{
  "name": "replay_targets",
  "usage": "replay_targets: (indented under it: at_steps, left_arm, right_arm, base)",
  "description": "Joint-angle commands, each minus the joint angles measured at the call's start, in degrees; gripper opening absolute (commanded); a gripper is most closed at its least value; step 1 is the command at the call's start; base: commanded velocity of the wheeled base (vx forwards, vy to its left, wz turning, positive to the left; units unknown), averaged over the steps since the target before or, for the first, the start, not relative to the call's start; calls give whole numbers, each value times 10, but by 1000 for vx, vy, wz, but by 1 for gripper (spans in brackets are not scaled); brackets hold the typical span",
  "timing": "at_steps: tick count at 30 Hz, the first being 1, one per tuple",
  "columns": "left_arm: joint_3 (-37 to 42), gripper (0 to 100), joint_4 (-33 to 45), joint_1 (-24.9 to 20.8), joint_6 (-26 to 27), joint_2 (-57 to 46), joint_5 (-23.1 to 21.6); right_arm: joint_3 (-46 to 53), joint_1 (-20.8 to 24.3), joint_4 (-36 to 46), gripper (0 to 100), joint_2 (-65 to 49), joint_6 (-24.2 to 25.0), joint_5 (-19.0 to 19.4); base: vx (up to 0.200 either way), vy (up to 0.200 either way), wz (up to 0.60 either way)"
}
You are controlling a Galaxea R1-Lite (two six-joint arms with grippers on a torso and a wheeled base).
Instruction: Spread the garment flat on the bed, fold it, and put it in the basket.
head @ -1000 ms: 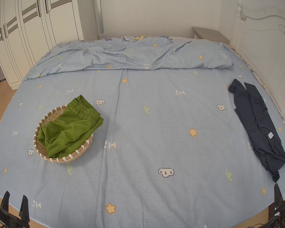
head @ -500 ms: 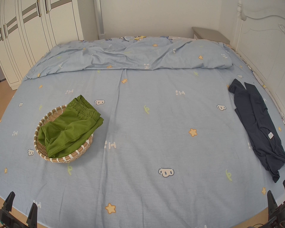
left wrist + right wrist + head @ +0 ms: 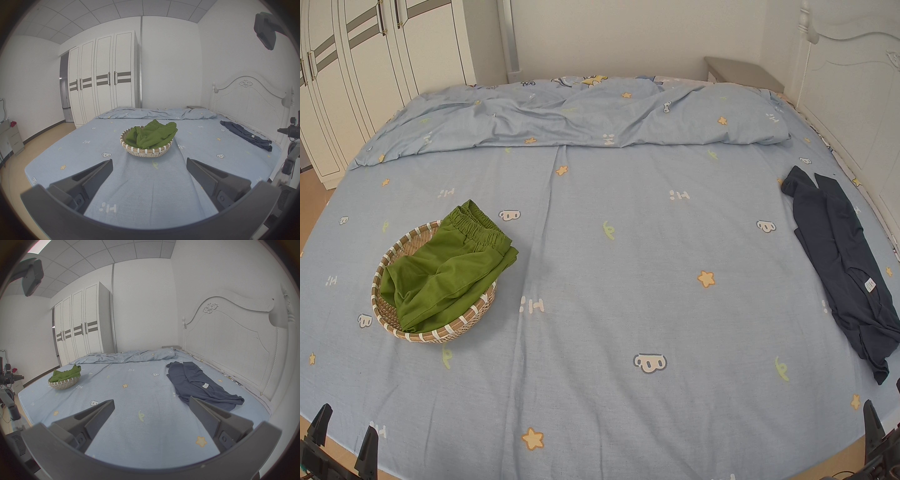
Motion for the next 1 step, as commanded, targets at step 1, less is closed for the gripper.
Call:
replay_targets:
  at_steps: [1]
  left_arm:
    - [10,100,0,0,0,-7,0]
  right_arm:
    - [7,0,0,100,-8,0,0]
  base:
    - [0,0,0]
